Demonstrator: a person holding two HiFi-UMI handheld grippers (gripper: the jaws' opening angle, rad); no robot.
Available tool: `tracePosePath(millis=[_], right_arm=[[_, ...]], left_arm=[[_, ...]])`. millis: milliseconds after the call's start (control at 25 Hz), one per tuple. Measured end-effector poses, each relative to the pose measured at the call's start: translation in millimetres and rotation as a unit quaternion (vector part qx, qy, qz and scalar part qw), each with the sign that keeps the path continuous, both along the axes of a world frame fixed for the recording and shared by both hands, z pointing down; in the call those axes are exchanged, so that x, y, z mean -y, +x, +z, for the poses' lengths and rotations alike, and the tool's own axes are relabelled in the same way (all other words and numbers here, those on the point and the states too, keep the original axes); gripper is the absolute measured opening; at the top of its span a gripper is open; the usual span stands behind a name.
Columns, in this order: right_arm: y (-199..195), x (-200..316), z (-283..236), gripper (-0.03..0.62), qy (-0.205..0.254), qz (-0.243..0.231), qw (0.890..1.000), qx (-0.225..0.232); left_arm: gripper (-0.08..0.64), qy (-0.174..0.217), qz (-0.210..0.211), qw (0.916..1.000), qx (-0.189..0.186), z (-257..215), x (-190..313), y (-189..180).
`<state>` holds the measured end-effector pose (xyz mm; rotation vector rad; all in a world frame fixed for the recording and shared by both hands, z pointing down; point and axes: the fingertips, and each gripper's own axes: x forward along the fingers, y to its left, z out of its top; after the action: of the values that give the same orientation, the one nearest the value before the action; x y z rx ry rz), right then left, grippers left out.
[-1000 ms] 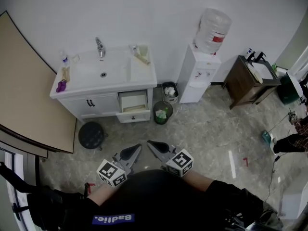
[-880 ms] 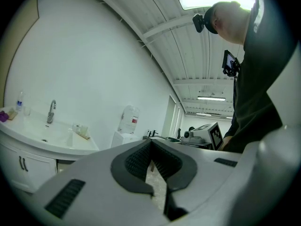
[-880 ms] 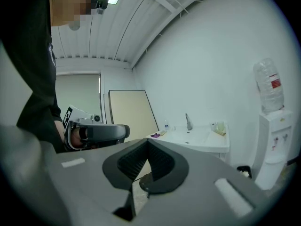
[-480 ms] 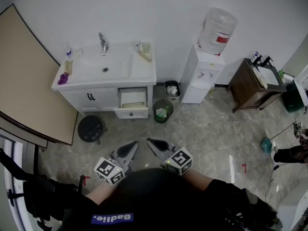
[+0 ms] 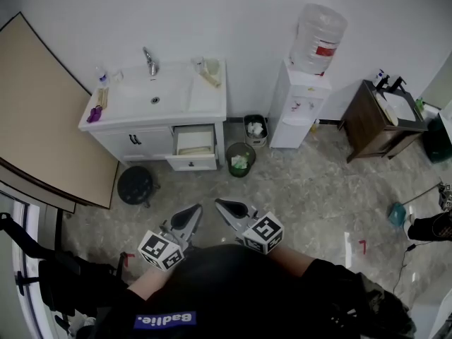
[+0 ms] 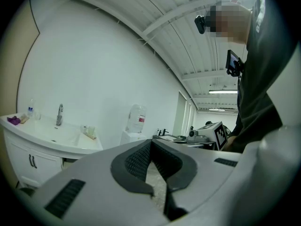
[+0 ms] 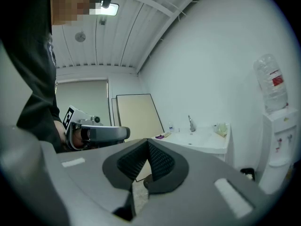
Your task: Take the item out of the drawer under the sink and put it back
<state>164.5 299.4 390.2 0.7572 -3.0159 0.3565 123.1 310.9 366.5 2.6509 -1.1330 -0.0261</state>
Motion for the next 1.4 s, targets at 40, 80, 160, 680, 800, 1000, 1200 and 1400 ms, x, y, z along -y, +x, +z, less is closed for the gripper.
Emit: tracePosePath(millis=[40, 80, 160, 680, 800, 1000, 1200, 1400], right_arm=[[1, 1, 1, -0.005, 0.000, 0.000, 1.000, 0.000], [2, 1, 2, -0.005, 0.001, -0.002, 1.000, -0.001], [3, 3, 5, -0.005, -0.001, -0.005, 1.000, -0.004], [-34, 71, 25, -0.005, -0.016, 0.008, 0.999, -0.036], [-49, 106, 29, -0.005, -0.025, 0.023, 0.999, -0.037], [-87, 168, 32, -0.005, -0.031, 0.044, 0.998, -0.039], [-127, 225, 35, -0.005, -0.043, 0.067, 0.996, -0.048], [-158, 264, 38, -0.005, -0.051, 0.081, 0.993, -0.063]], left_arm=[[0.006, 0.000, -0.001, 1.0000, 0.000, -1, 1, 1], [0.006, 0.001, -0.002, 1.0000, -0.001, -1, 2, 2], [0.006, 0.002, -0.001, 1.0000, -0.004, 1, 4, 4], [0.006, 0.001, 0.018, 0.9994, -0.029, 16, 83, -37], [0.006, 0.000, 0.028, 0.9992, -0.028, 16, 119, -55], [0.006, 0.007, 0.049, 0.9985, -0.023, 16, 183, -93], [0.006, 0.021, 0.078, 0.9967, -0.006, 19, 239, -132], [0.006, 0.021, 0.097, 0.9950, -0.012, 27, 276, -162]])
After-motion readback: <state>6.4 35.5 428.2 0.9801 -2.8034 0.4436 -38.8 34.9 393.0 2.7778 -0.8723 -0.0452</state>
